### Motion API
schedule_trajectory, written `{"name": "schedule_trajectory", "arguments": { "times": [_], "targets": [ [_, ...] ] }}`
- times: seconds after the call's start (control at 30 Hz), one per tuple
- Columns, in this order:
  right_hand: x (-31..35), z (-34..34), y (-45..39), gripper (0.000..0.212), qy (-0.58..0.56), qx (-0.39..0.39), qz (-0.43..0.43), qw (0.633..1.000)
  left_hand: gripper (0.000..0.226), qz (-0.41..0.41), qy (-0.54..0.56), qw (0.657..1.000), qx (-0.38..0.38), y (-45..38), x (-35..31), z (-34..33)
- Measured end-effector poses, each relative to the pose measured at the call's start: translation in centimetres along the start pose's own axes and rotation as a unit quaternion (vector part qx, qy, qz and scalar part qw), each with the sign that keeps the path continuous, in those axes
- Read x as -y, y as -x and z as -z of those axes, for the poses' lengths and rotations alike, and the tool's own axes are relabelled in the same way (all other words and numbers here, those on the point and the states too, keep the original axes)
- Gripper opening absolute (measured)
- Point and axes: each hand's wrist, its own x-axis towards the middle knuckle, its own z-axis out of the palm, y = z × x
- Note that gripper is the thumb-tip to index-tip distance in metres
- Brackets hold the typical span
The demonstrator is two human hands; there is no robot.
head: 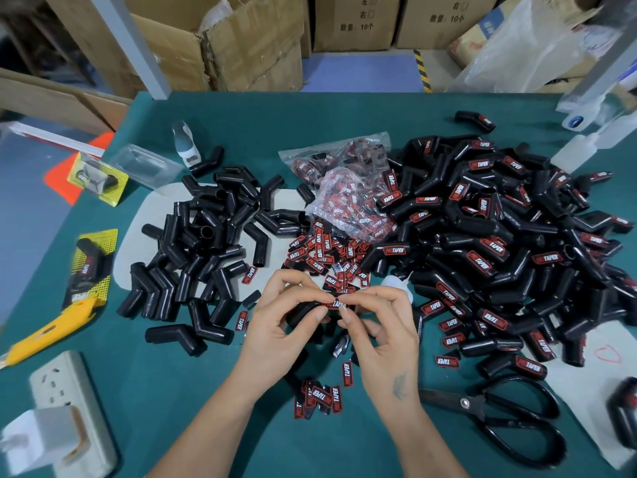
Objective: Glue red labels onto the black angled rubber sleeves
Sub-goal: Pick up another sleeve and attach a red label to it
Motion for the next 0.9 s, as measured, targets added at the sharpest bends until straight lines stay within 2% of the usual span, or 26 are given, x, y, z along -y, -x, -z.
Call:
{"name": "schedule_trajectory", "arguments": {
  "times": [0.43, 0.53, 0.67, 0.83, 0.9],
  "targets": [
    [-0.25, -0.03, 0.03, 0.020, -0.005, 0.000, -0.002, 1.000, 0.014, -0.002, -0.023, 1.000, 0.003, -0.09, -0.12, 0.13],
    [-0.27, -0.01, 0.08, 0.020, -0.006, 0.000, 0.000, 1.000, 0.015, 0.004, -0.010, 1.000, 0.003, -0.04, 0.05, 0.14],
    [-0.06, -0.31, 0.25, 0.028, -0.039, -0.013, -0.017, 0.999, 0.016, 0.014, 0.029, 0.999, -0.011, 0.00, 0.19, 0.22],
    [0.00, -0.35, 0.35, 0.009, -0.085, -0.018, -0.064, 0.994, 0.015, 0.020, 0.032, 0.999, -0.018, 0.13, 0.51, 0.18],
    [-0.04, -0.26, 0.26, 0.009, -0.097, -0.013, -0.085, 0.991, 0.017, 0.015, 0.023, 0.999, -0.018, 0.14, 0.55, 0.11]
  ]
}}
